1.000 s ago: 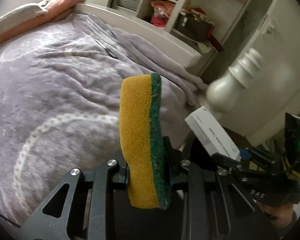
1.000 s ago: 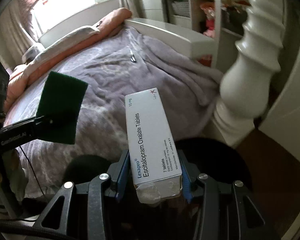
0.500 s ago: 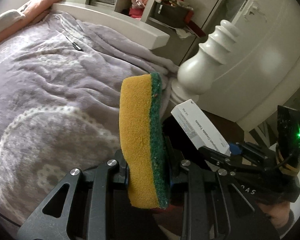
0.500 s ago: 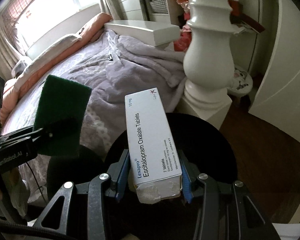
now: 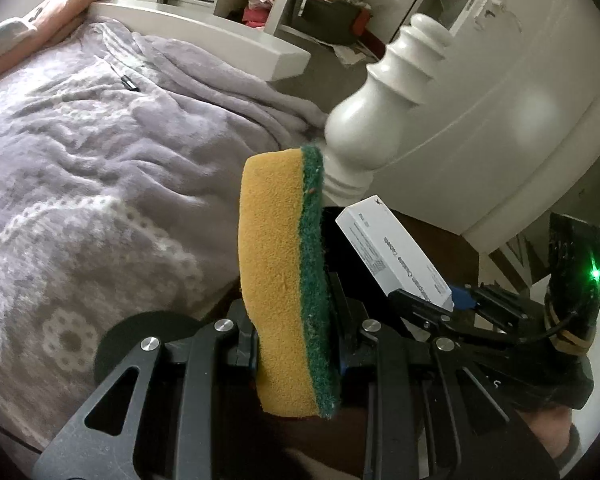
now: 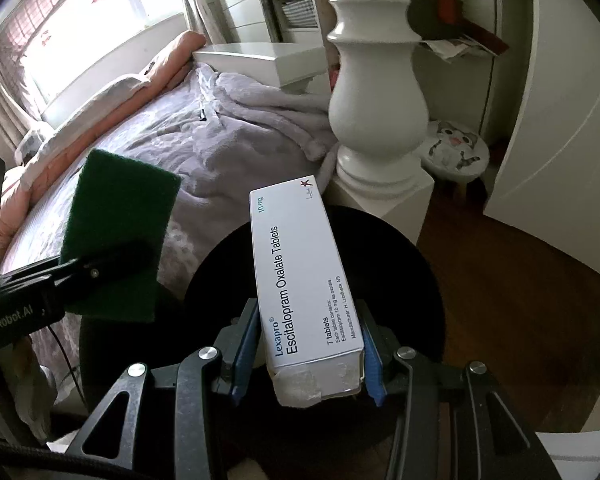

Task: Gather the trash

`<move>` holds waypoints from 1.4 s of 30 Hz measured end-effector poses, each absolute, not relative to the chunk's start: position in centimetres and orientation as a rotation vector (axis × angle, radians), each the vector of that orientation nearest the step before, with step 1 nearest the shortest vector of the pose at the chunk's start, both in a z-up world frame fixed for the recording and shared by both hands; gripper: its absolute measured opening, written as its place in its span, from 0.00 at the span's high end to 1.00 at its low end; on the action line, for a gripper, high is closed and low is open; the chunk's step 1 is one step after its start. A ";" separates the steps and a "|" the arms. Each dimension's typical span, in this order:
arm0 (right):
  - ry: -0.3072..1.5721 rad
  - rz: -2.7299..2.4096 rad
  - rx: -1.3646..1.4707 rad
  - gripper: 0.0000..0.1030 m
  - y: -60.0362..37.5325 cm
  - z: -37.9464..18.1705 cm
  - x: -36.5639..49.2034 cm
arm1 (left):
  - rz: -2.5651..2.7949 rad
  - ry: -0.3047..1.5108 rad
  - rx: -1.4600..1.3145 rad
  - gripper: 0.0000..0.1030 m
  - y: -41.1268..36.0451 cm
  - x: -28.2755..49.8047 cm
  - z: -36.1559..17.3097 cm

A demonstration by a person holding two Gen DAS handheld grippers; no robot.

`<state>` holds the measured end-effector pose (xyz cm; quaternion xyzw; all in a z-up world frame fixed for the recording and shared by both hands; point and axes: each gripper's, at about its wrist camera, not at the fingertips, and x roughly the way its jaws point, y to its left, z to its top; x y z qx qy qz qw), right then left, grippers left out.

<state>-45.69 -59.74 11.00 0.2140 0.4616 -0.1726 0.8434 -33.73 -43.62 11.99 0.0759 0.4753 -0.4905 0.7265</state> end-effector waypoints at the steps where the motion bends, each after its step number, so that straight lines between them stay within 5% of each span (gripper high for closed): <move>1: 0.974 -0.364 0.454 0.58 -59.7 11.0 -45.9 | -1.082 1.050 0.169 0.77 -43.7 -33.9 11.9; 17: 0.955 -0.386 0.560 0.58 -60.8 9.7 -47.6 | -1.129 1.090 0.153 0.75 -45.0 -35.3 10.8; 23: 0.959 -0.407 0.594 0.45 -61.4 9.2 -47.6 | -1.151 1.082 0.140 0.47 -45.2 -35.1 10.4; 42: 0.715 -0.376 0.308 0.45 -54.0 16.9 -41.9 | -0.683 0.791 0.112 0.47 -33.9 -27.5 15.8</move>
